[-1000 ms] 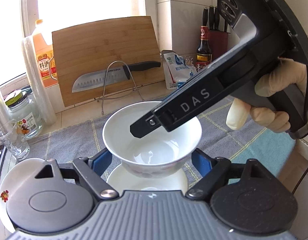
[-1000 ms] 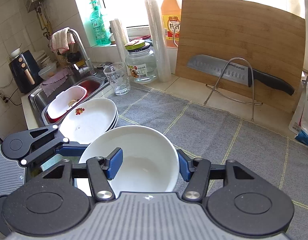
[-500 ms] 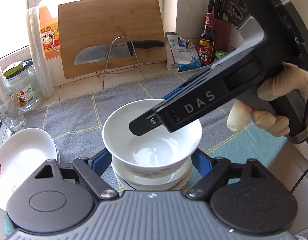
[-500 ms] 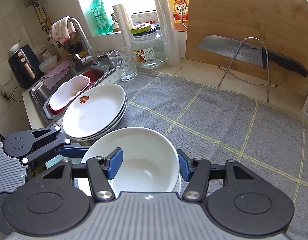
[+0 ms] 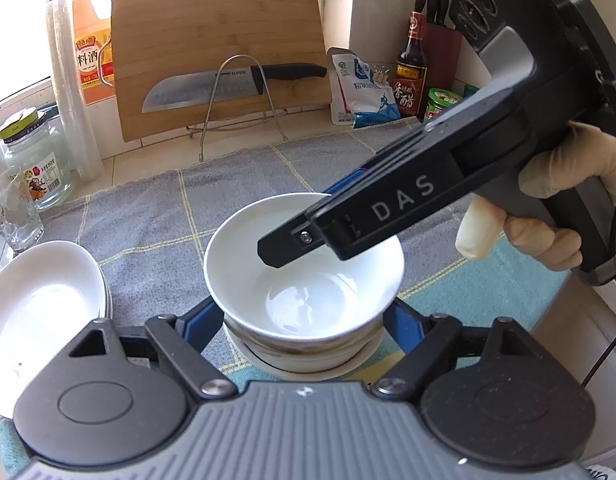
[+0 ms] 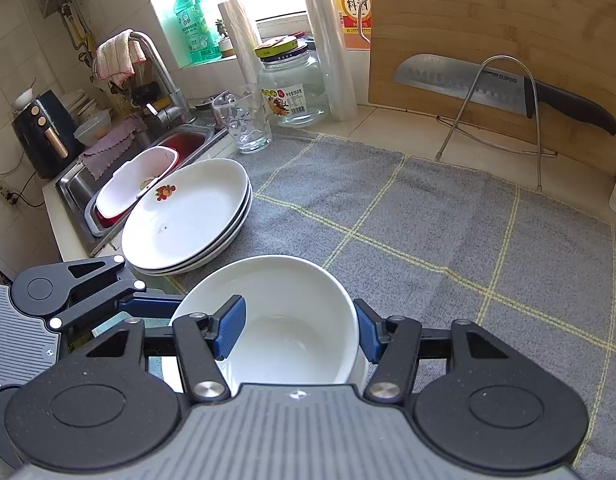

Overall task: Organize plates and bowls
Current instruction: 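Carry the bowl with the right gripper and lower it into the bowl pair, then open the right gripper and pull it back from the bowl stack, then grip the bowl stack from both sides with both grippers and lift it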

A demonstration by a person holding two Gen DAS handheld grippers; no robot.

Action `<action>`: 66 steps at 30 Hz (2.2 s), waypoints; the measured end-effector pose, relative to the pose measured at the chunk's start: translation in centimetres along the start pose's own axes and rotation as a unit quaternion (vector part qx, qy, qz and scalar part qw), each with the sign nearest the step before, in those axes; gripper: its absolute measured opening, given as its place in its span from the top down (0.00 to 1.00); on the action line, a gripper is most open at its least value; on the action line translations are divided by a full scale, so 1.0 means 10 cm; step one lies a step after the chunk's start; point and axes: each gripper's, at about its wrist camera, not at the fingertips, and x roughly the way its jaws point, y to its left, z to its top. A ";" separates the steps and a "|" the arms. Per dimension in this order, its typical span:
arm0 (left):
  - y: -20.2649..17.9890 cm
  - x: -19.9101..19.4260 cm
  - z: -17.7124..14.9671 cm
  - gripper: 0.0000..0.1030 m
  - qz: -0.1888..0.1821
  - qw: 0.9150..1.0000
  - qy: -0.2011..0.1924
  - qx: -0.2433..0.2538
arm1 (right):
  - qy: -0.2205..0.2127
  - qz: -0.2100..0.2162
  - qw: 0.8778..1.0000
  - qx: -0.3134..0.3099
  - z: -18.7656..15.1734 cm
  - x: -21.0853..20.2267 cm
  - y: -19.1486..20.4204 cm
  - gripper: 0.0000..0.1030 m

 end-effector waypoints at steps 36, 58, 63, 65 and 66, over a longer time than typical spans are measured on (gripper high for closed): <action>0.33 -0.02 -0.33 0.04 -0.101 0.989 0.017 0.103 | -0.040 -0.088 0.993 -0.066 -0.36 -0.33 0.53 0.00; 0.34 0.52 -0.47 0.00 -0.123 0.975 0.069 0.172 | 0.057 -0.118 0.989 -0.073 -1.09 0.14 0.24 0.00; 0.35 0.49 -0.52 0.00 -0.119 0.977 0.054 0.167 | 0.068 -0.097 0.988 -0.095 -1.06 0.26 0.15 0.00; 0.35 0.48 -0.53 0.00 -0.118 0.978 0.048 0.163 | 0.070 -0.089 0.988 -0.106 -1.06 0.30 0.13 0.00; 0.35 0.48 -0.53 0.00 -0.118 0.979 0.047 0.162 | 0.067 -0.084 0.988 -0.112 -1.06 0.30 0.12 0.00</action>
